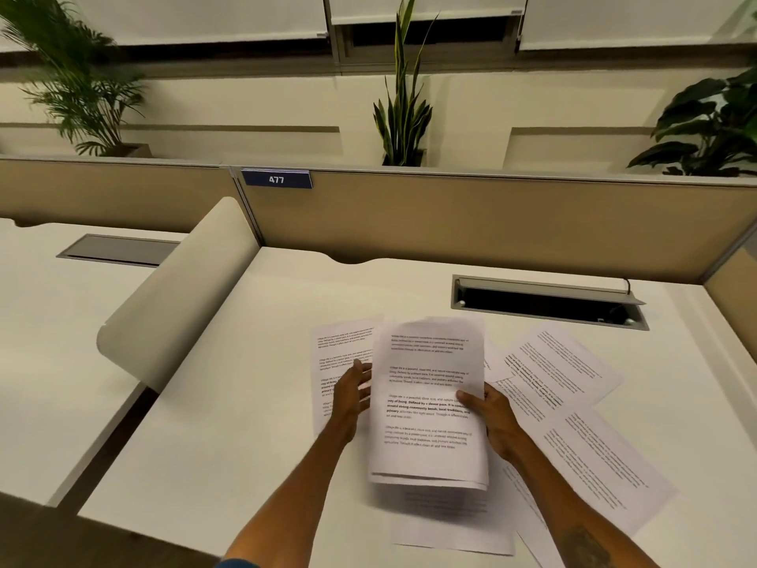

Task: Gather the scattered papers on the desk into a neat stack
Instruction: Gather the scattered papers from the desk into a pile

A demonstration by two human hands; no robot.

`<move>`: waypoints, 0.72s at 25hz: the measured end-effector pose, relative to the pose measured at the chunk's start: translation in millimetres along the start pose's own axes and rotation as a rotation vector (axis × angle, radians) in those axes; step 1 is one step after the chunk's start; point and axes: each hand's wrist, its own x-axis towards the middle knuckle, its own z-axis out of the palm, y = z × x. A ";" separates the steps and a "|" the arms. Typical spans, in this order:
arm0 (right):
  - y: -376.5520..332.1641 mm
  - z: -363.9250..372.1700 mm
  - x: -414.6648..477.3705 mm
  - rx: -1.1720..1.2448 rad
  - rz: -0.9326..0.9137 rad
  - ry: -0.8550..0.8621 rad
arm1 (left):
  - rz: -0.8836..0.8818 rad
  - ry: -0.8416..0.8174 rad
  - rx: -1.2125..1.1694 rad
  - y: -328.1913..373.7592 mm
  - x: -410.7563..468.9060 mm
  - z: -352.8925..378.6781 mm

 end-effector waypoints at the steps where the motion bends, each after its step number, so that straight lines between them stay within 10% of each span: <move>1: -1.9 -3.7 3.6 0.006 -0.007 0.028 | 0.014 0.073 0.037 1.0 5.6 -3.0; 6: -6.4 -25.6 19.6 0.026 -0.024 0.109 | 0.063 0.440 0.596 5.3 41.2 -32.3; 18: 11.0 -57.7 41.5 0.081 0.010 0.226 | -0.144 0.479 1.062 16.7 95.0 -17.9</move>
